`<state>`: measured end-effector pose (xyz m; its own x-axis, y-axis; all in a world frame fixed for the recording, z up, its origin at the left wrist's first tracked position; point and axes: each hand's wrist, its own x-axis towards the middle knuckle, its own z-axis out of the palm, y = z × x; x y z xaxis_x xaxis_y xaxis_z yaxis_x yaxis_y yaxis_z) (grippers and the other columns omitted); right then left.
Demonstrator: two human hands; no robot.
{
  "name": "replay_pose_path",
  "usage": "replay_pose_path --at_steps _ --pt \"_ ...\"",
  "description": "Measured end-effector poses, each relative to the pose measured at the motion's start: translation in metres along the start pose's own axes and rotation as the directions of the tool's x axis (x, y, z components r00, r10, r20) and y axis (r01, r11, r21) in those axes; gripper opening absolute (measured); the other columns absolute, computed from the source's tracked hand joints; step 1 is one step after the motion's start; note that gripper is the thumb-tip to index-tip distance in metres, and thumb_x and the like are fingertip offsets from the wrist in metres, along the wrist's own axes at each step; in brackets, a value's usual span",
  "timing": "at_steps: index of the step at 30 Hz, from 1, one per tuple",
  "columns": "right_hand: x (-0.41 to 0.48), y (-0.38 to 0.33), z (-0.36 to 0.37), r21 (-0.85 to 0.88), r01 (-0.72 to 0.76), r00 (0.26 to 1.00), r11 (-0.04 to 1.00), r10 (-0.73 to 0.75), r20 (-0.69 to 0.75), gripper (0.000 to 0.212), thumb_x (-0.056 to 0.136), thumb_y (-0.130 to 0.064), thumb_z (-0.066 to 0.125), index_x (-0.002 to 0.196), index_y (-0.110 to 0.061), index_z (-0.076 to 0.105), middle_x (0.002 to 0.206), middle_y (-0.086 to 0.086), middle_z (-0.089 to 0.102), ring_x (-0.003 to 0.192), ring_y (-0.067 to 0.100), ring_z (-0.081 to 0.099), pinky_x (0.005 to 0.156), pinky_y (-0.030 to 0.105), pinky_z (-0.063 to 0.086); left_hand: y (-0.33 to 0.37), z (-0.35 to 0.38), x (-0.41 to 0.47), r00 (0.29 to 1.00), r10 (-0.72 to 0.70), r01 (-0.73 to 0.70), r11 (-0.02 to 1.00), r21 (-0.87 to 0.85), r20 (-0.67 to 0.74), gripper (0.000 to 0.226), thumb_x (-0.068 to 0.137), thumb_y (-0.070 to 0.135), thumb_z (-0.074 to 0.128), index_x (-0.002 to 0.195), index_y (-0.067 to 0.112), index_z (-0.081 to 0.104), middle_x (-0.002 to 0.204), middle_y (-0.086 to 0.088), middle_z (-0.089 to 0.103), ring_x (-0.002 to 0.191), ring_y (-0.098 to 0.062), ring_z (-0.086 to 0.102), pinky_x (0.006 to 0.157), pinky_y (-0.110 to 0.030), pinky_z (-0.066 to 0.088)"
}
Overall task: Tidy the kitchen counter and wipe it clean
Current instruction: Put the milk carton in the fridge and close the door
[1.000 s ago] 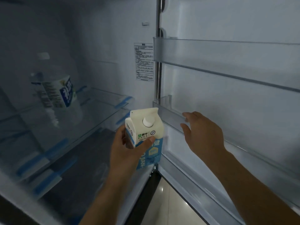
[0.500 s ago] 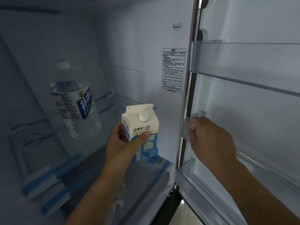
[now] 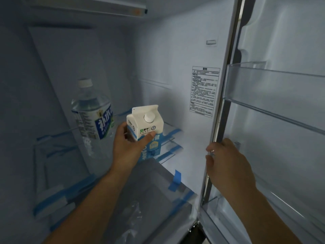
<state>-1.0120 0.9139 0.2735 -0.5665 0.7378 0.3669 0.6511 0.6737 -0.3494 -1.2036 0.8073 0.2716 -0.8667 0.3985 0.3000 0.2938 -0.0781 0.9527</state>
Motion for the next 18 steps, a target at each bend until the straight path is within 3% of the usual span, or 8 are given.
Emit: replay_pose_path --at_steps 4,9,13,18 --pt "0.001 0.003 -0.001 0.014 0.001 1.0 1.0 -0.001 0.022 0.024 0.093 -0.023 0.051 0.116 -0.019 0.056 0.122 0.001 0.051 0.093 0.012 0.061 0.071 0.013 0.035 -0.011 0.01 0.018 0.999 -0.018 0.018 1.0 -0.004 -0.031 0.051 0.064 0.024 0.083 0.105 0.023 0.052 0.1 0.008 0.06 0.094 -0.009 0.058 0.076 -0.025 0.05" --pt "0.001 0.005 -0.003 0.036 0.002 0.999 0.999 -0.004 0.045 0.025 0.093 -0.024 0.051 0.118 -0.022 0.054 0.124 -0.001 0.049 0.096 0.01 0.061 0.075 0.012 0.039 -0.024 0.021 0.035 0.999 -0.008 0.008 1.0 -0.01 -0.047 0.053 0.064 0.021 0.083 0.108 0.021 0.053 0.101 0.007 0.062 0.096 -0.012 0.06 0.068 -0.018 0.048" --pt "0.001 0.005 -0.002 0.05 -0.008 0.998 0.999 0.004 0.067 0.024 0.093 -0.024 0.051 0.117 -0.023 0.053 0.124 -0.003 0.047 0.091 0.009 0.061 0.075 0.012 0.041 -0.038 0.027 0.044 0.998 -0.068 0.069 0.998 0.015 -0.012 0.057 0.067 0.024 0.081 0.115 0.018 0.051 0.116 -0.004 0.061 0.105 -0.021 0.061 0.083 -0.038 0.054" --pt "0.001 0.005 -0.003 0.035 0.001 0.996 0.999 -0.004 0.09 0.027 0.092 -0.025 0.053 0.119 -0.023 0.051 0.126 -0.002 0.047 0.095 0.009 0.062 0.086 0.016 0.046 -0.037 0.025 0.052 0.999 -0.009 0.008 0.999 0.038 0.033 0.043 0.07 0.017 0.079 0.104 0.021 0.052 0.104 0.001 0.062 0.095 -0.014 0.061 0.074 -0.028 0.052"
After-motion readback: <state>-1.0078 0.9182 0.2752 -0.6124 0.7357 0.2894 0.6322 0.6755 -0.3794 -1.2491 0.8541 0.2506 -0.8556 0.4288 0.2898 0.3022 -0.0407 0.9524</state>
